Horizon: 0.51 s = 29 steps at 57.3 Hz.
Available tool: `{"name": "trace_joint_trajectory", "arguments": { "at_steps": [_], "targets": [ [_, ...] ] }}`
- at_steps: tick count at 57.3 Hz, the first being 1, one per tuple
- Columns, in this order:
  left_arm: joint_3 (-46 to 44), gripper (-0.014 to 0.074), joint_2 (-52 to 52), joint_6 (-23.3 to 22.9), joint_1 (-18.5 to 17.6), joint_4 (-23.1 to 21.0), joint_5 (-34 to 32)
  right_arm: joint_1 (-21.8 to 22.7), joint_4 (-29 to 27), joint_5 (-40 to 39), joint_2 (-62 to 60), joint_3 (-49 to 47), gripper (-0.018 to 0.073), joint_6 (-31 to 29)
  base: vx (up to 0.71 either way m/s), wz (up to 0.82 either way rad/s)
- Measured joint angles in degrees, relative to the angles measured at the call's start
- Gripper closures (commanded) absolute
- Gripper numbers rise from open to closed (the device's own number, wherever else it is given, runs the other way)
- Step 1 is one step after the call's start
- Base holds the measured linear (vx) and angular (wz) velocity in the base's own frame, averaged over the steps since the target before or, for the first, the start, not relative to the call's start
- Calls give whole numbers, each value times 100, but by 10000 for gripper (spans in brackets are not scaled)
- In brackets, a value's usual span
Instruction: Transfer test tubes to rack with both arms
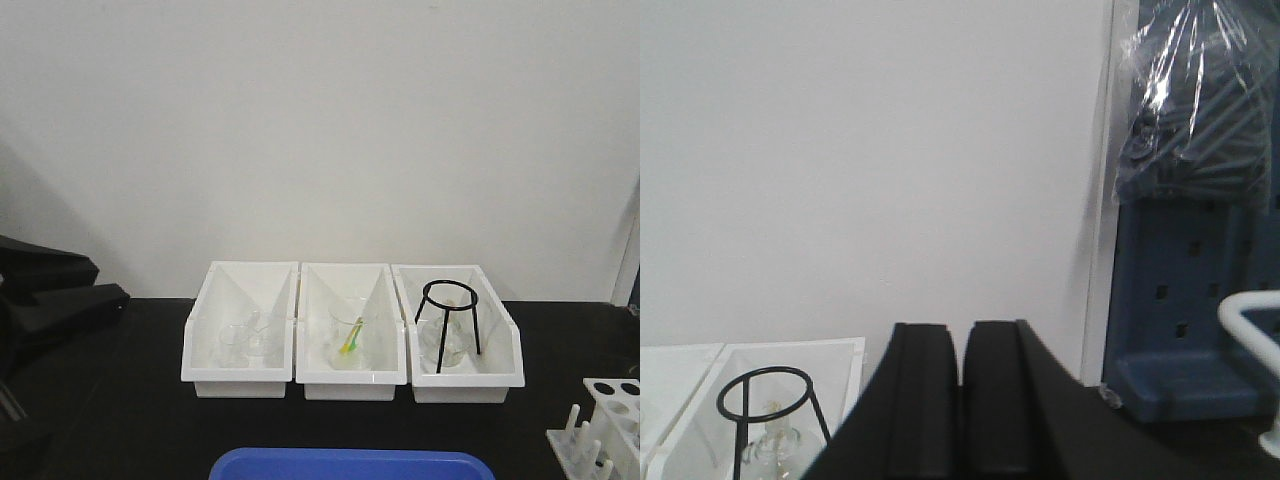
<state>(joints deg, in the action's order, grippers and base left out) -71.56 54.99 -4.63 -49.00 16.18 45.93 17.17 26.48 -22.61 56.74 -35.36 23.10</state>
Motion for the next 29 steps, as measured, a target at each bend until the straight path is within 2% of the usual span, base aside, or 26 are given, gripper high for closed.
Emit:
{"name": "trace_joint_trajectory", "arguments": {
  "at_steps": [2, 12, 20, 29],
  "targets": [
    [0, 621, 0, 0, 0, 0, 0, 0, 295, 239, -258, -17, 573, 178, 0, 0],
    [0, 618, -42, 0, 0, 0, 41, -246, 1670, 1143, -1355, 60, 571, 1732, 0, 0],
    [300, 617, -481, -115, 0, 0, 64, -882, 2932, 1144, -1893, 393, 570, 2852, 0, 0],
    [1153, 615, -1520, -707, 0, 169, 46, -1554, 4019, 907, -2121, 676, 568, 3919, 0, 0]
  ]
}}
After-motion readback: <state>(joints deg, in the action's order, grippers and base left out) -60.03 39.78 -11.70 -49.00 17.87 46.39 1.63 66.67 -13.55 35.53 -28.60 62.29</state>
